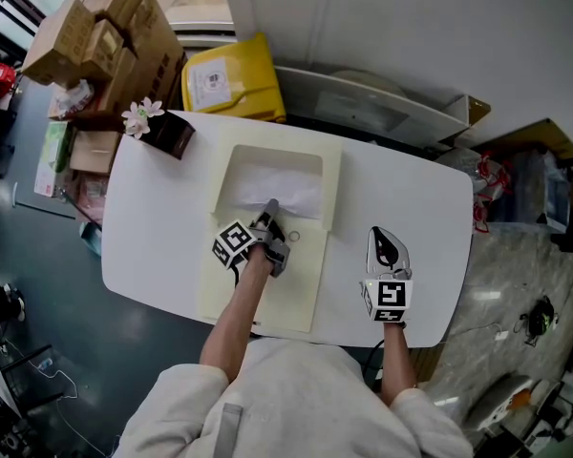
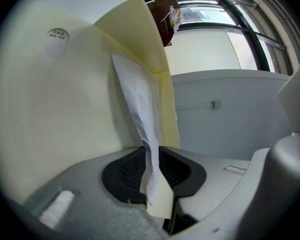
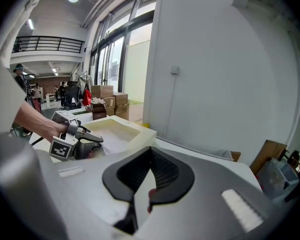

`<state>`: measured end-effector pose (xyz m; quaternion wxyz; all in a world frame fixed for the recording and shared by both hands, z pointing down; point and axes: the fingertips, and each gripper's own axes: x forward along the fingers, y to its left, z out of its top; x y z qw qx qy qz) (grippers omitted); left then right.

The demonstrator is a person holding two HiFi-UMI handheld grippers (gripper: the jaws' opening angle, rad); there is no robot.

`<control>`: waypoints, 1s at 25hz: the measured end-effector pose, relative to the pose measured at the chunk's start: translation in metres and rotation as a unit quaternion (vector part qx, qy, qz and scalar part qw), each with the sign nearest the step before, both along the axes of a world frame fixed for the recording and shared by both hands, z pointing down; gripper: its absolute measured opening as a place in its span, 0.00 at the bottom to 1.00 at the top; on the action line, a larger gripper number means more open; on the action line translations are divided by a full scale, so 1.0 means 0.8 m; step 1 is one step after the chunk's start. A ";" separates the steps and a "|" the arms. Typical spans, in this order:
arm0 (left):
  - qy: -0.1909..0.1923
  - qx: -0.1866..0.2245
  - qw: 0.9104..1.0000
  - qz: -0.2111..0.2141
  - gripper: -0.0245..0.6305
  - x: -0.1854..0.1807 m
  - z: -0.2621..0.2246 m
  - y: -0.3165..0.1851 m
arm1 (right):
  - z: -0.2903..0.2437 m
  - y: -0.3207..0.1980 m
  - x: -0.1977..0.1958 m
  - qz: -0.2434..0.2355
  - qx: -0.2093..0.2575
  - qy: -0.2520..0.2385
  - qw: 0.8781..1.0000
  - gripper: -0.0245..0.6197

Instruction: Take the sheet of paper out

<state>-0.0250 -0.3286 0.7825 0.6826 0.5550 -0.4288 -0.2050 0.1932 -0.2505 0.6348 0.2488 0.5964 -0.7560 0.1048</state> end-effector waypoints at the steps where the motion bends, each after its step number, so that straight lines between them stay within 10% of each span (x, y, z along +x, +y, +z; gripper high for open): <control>1: -0.003 -0.003 1.000 -0.002 0.14 -0.001 0.002 0.000 | 0.000 0.000 0.000 0.000 0.000 0.000 1.000 0.04; 25: -0.033 0.037 0.999 0.013 0.04 -0.013 -0.031 0.068 | -0.016 0.019 -0.012 -0.020 0.015 -0.002 1.000 0.04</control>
